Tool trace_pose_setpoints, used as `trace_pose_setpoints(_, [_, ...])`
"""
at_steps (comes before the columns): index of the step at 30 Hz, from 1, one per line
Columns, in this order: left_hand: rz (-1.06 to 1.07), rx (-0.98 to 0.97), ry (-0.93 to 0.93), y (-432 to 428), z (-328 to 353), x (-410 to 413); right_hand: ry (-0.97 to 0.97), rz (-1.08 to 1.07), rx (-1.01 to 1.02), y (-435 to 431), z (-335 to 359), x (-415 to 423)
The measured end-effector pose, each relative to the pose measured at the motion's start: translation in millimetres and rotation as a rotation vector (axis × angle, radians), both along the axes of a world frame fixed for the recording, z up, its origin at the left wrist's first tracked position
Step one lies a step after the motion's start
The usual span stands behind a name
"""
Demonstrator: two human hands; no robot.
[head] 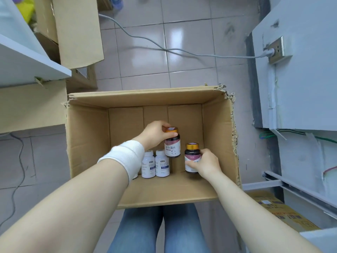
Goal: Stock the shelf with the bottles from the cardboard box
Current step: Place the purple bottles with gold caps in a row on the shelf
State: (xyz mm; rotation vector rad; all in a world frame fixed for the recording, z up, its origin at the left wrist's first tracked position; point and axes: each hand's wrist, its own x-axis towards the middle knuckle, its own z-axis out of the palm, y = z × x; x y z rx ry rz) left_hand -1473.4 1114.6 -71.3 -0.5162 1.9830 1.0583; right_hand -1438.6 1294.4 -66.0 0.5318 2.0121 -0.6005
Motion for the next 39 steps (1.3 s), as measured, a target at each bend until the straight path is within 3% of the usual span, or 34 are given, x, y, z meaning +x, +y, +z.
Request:
trace_pose_setpoints(7, [0.112, 0.155, 0.191, -32.7, 123.2, 10.6, 0.125, -0.357, -0.244, -6.4, 123.2, 10.7])
trace_pose_setpoints(13, [0.019, 0.334, 0.36, -38.7, 233.6, 36.4, 0.295, -0.586, -0.315, -10.0, 230.2, 66.0])
trace_pose_setpoints(23, [-0.303, 0.554, 0.462, 1.6, 397.1, 132.4, 0.721, -0.872, -0.396, -7.4, 387.4, 217.3])
trace_pose_setpoints(31, [-0.55, 0.853, 0.461, 102.8, 513.5, 260.5, 1.005, -1.076, -0.338, 36.5, 466.8, 388.3])
trace_pose_setpoints(39, [-0.857, 1.072, 0.476, 227.1, 600.0, 496.4, 1.258, -1.233, -0.173, 98.6, 528.3, 652.2])
